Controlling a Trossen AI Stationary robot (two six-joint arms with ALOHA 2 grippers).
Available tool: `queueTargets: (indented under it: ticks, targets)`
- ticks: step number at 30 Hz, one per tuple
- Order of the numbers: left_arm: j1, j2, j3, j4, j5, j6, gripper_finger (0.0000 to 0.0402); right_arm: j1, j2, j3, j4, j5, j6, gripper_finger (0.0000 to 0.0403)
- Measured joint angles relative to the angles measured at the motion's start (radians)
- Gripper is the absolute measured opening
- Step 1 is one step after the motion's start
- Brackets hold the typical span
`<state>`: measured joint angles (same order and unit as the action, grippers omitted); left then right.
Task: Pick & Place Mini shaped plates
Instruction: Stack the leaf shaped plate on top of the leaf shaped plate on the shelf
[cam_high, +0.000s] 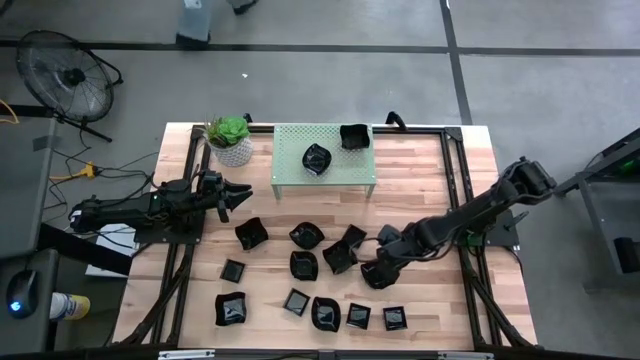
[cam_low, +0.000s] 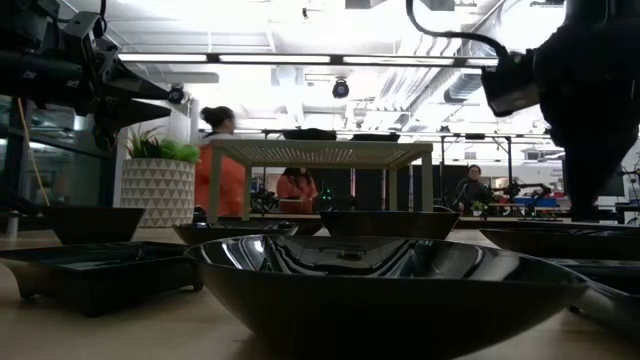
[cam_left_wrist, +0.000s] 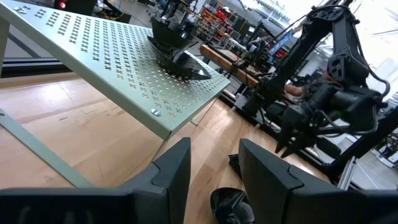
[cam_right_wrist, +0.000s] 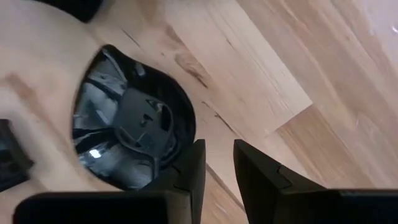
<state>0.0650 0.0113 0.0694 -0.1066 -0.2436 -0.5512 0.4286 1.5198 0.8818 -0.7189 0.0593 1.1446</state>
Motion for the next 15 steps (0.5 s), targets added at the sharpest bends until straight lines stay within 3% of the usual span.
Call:
queueTargets:
  ticks: [15]
  targets:
    - [0.0,0.0,0.0,0.0,0.0,0.0,0.0133,0.0,0.053,0.001,0.027,-0.007,-0.03,0.0078]
